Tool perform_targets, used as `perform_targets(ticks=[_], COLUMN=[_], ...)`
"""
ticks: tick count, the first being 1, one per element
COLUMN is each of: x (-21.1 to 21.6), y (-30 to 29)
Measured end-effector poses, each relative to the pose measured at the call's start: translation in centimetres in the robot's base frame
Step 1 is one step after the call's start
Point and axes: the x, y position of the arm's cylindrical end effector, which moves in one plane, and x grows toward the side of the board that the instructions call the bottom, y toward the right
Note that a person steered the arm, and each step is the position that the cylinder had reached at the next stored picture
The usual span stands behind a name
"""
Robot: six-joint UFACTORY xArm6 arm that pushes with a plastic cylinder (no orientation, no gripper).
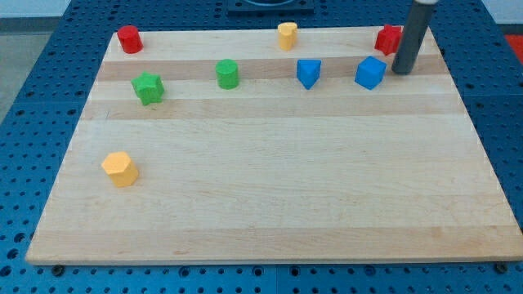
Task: Place your arm at the bottom right of the hexagon
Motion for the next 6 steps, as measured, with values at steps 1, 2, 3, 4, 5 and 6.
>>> perform_targets(ticks=[1,2,3,4,5,6], x=[1.2,7.8,18.0,21.4,21.2,21.0], y=[-0.9,-1.6,-4.9,-12.4,-22.8,-30.3])
